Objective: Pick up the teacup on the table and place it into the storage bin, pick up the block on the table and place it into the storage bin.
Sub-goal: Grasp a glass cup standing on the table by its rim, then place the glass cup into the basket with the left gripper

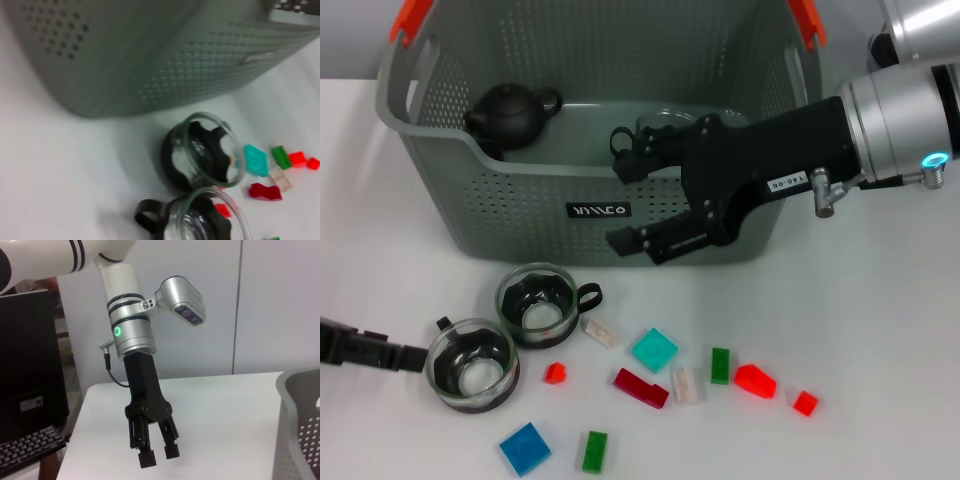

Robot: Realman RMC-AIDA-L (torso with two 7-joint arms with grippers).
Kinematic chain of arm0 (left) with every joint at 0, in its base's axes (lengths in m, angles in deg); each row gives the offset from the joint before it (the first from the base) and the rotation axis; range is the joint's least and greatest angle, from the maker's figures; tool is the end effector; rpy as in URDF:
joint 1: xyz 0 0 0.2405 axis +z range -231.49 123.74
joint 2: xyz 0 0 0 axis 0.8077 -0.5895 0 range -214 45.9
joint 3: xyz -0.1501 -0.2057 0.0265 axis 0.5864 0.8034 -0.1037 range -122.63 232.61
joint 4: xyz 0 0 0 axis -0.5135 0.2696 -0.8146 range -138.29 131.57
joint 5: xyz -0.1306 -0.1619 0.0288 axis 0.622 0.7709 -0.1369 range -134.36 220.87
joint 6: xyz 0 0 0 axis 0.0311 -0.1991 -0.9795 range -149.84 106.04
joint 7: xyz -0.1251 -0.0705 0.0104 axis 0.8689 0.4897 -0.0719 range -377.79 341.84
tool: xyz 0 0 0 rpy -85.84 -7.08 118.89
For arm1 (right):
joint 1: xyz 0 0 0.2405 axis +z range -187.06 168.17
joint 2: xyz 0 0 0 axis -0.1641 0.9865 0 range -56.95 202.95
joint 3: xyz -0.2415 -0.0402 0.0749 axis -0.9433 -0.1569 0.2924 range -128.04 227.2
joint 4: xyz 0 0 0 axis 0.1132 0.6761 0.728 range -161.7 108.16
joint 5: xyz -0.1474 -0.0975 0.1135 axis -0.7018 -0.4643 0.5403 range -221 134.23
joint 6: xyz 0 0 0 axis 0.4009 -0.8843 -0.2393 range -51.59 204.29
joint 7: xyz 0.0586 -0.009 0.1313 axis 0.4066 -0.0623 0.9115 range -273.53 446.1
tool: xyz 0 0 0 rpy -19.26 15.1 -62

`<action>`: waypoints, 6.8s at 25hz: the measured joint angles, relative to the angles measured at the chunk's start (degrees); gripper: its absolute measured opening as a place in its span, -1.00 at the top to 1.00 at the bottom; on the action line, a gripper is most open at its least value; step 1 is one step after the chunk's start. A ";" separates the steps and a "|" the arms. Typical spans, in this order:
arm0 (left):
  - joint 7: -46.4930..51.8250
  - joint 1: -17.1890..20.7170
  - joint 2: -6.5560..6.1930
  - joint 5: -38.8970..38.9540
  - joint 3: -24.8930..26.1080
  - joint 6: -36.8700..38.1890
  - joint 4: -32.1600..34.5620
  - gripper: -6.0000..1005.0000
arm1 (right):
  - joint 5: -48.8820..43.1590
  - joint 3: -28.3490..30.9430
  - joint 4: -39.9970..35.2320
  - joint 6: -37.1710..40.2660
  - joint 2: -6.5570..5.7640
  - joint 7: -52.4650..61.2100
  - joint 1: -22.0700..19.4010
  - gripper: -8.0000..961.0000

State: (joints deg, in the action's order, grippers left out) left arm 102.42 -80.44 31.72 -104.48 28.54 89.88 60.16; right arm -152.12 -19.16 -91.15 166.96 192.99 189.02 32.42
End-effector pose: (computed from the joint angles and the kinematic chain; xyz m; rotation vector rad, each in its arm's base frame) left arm -0.3164 0.2743 0.0986 -2.5120 -1.5693 -0.0828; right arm 0.0880 0.3555 -0.0108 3.1014 -0.0761 -0.4789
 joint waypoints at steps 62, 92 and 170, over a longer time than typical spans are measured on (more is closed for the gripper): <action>22.57 -7.63 4.11 -12.02 -17.69 -12.30 -0.76 -0.58 | -1.91 0.48 2.44 -3.35 -0.36 -1.77 1.20 -0.70; 22.83 -7.93 4.36 -14.91 -21.31 -14.43 -0.71 0.79 | -1.92 1.99 2.51 -3.43 -0.37 -2.36 1.11 -0.69; 15.87 -34.04 1.34 -7.48 -30.51 -47.30 -17.69 0.90 | -18.45 10.38 8.60 13.79 -4.99 8.98 0.98 -0.68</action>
State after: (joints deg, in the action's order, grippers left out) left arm 118.29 -114.48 33.06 -111.96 -1.97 42.58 42.46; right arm -170.57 -8.78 -82.56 180.75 188.00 198.00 33.40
